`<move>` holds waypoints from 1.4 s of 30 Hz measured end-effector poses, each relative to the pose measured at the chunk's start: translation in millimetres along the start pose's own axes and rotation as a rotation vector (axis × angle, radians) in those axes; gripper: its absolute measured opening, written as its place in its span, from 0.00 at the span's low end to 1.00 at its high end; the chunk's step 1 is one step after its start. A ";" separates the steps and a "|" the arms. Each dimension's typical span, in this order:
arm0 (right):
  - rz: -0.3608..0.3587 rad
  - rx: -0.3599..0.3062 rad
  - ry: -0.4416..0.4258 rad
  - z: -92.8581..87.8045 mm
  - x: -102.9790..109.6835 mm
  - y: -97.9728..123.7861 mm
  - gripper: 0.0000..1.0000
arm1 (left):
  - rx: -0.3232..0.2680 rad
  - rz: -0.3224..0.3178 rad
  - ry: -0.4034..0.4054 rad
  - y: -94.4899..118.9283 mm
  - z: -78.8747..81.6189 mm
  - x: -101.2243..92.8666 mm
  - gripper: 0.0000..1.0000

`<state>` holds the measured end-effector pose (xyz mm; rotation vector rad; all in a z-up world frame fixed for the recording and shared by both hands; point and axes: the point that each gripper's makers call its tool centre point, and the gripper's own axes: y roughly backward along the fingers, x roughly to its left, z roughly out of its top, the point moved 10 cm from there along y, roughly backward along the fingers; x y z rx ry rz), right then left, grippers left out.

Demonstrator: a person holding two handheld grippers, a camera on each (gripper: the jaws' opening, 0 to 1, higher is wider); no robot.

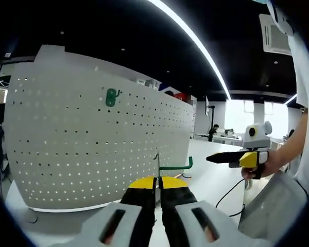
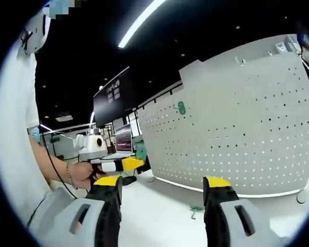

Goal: Insert the hook assembly into the mounting plate slot until the hook locks in place.

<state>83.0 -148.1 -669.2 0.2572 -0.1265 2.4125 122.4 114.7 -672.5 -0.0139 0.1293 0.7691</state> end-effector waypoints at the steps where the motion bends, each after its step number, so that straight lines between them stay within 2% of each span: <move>1: 0.003 0.000 0.001 0.3 1.2 -2.2 0.61 | 0.000 0.000 -0.001 0.0 -0.1 0.0 0.02; 22: 0.101 -0.001 -0.013 3.3 22.4 -52.5 0.64 | -0.009 0.018 0.003 2.2 -0.1 -2.5 0.02; 31: 0.123 -0.031 -0.028 6.9 28.5 -65.1 0.60 | -0.018 0.023 0.007 2.8 0.6 -3.0 0.02; 42: 0.150 -0.035 -0.043 8.3 35.7 -83.0 0.54 | -0.025 0.029 0.010 3.8 1.7 -4.6 0.02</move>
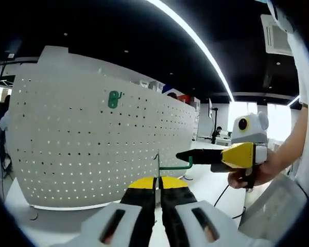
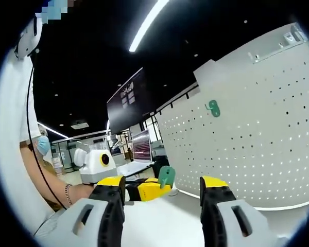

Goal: Insert the hook assembly into the mounting plate slot until the hook locks in place.

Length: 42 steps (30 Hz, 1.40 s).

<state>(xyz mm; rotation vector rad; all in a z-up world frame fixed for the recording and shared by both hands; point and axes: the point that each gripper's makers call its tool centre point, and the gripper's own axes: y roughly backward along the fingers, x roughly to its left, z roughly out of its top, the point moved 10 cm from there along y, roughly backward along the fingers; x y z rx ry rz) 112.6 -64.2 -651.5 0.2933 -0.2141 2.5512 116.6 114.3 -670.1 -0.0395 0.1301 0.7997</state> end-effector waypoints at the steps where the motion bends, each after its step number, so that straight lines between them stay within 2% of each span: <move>1: 0.000 0.002 -0.001 -0.4 0.4 -1.0 0.54 | -0.001 0.000 -0.002 -0.1 1.1 -0.3 0.02; 13: 0.004 0.018 -0.029 -2.5 3.5 -16.7 0.46 | -0.002 -0.006 -0.008 1.8 2.5 -1.8 0.02; 19: 0.005 0.054 -0.036 -3.4 3.9 -22.1 0.34 | -0.005 -0.006 -0.009 2.0 3.0 -3.6 0.02; 27: 0.001 0.062 -0.036 -3.4 4.7 -23.3 0.20 | -0.008 -0.004 -0.010 2.7 3.2 -5.0 0.02; 31: 0.009 0.081 0.003 -2.9 9.6 -25.8 0.16 | -0.009 -0.005 -0.012 2.5 3.1 -5.6 0.02; 42: -0.028 0.078 -0.024 -1.3 7.9 -28.0 0.09 | -0.019 0.008 -0.009 4.0 3.8 -5.0 0.02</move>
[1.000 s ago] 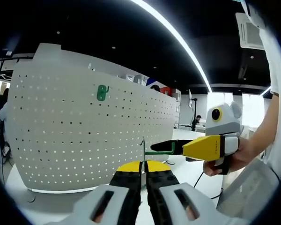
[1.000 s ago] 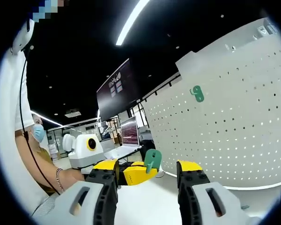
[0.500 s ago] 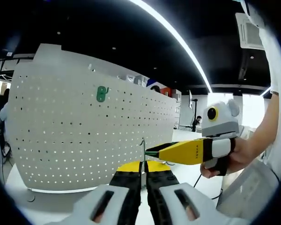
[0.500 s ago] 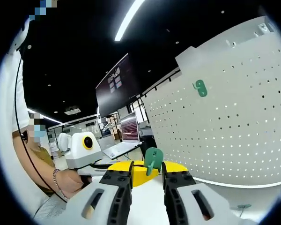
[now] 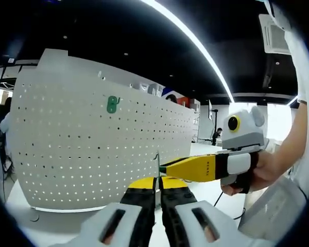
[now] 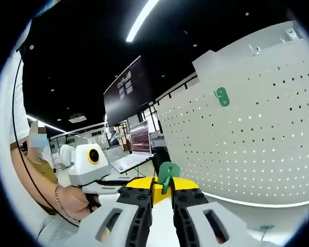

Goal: Insert the hook assembly into the mounting plate slot until the hook locks in place.

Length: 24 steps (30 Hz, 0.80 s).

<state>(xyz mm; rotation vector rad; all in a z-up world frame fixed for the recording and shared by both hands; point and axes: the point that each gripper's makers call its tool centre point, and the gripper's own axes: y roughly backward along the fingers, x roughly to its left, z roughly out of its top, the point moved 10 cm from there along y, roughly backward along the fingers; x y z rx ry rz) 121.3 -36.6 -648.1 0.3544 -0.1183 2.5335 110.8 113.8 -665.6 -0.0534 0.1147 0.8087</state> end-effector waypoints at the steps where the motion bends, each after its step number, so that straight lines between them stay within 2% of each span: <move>1: -0.003 -0.001 -0.007 -0.2 0.1 -0.1 0.09 | -0.001 0.001 0.001 0.2 0.3 -0.3 0.02; 6: -0.028 0.005 -0.017 0.2 -0.7 -0.5 0.04 | -0.001 0.005 -0.001 0.8 1.5 -1.2 0.01; 12: -0.036 0.010 -0.017 0.8 0.6 -1.7 0.03 | -0.004 0.015 0.003 1.3 0.7 -0.3 0.01; 20: -0.063 0.025 0.030 1.3 4.2 -4.1 0.01 | -0.005 0.026 0.002 1.8 1.9 -0.5 0.02; 24: -0.066 0.021 0.020 1.0 2.7 -3.5 0.01 | -0.004 0.027 0.000 1.4 1.6 -0.2 0.02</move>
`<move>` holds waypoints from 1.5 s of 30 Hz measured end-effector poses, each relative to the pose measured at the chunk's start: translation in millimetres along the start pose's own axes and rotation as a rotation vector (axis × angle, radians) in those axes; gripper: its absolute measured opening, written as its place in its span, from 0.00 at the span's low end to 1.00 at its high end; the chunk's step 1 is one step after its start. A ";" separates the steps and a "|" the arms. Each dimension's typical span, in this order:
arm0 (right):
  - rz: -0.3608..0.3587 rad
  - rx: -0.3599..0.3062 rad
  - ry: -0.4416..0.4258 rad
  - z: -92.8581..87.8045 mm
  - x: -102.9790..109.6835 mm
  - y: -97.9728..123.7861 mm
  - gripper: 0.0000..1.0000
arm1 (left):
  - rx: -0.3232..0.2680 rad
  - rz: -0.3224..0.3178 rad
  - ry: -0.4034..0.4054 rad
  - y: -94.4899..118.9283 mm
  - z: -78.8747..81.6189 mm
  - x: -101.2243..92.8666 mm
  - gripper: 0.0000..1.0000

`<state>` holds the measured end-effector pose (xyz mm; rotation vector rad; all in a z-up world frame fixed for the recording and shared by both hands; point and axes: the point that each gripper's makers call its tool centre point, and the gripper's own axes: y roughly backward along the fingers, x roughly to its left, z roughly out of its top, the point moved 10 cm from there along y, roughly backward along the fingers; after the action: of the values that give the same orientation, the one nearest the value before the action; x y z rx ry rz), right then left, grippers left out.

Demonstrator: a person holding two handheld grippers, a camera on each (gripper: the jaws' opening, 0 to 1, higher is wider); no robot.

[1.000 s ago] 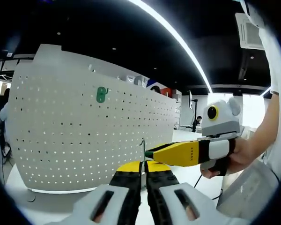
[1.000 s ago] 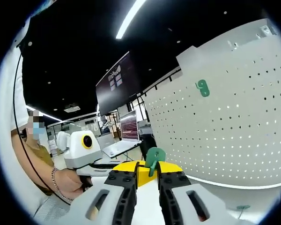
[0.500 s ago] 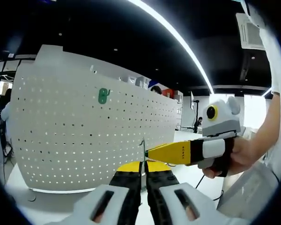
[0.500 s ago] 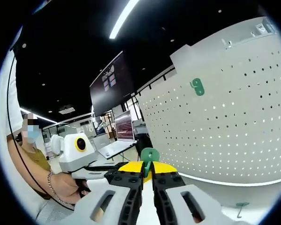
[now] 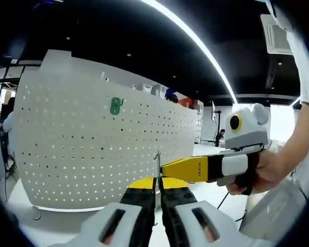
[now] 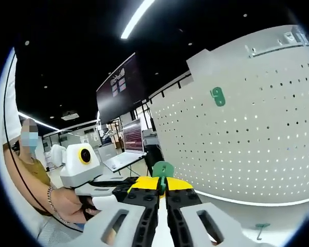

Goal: Insert the hook assembly into the mounting plate slot until the hook locks in place.

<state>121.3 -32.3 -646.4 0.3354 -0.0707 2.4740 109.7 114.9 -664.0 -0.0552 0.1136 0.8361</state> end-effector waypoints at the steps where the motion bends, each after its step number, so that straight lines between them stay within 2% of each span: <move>1: 0.000 0.000 0.000 0.1 -0.2 0.1 0.01 | 0.000 -0.001 0.000 -0.1 -0.2 0.1 0.02; 11: 0.005 0.005 -0.001 0.6 -1.0 0.8 0.00 | 0.001 0.003 -0.003 -0.3 0.4 -1.3 0.03; 19: 0.008 0.012 -0.002 1.1 -1.1 0.5 0.00 | 0.014 -0.001 0.045 0.7 0.4 0.9 0.07; 24: 0.002 0.007 -0.005 2.9 -3.5 1.6 0.00 | 0.024 0.021 0.063 3.3 0.5 5.9 0.31; 25: 0.002 0.007 -0.007 3.1 -3.8 1.7 0.00 | 0.043 0.028 0.068 3.7 0.0 6.5 0.36; 30: 0.006 0.010 -0.012 1.9 -2.7 1.6 0.01 | 0.071 0.042 0.052 2.9 -3.5 7.7 0.60; 33: 0.006 0.009 -0.018 1.7 -2.5 1.7 0.01 | 0.079 0.041 0.048 1.5 -5.3 6.2 0.71; 36: 0.006 0.010 -0.019 2.5 -2.5 1.5 0.01 | 0.106 0.040 0.017 -1.3 -9.6 3.1 0.85; 37: 0.006 0.010 -0.018 2.6 -2.5 1.4 0.01 | 0.110 0.038 0.011 -1.9 -10.5 2.6 0.88; 42: 0.005 0.014 -0.013 2.7 -2.3 1.2 0.01 | 0.121 0.036 0.015 -0.9 -12.3 2.4 0.88; 45: -0.008 0.019 0.028 5.9 -1.1 2.2 0.01 | 0.122 0.039 0.019 -0.2 -13.5 3.3 0.88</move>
<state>122.2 -35.5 -640.9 0.3091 -0.0337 2.4722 111.1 115.9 -677.8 0.0538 0.1842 0.8664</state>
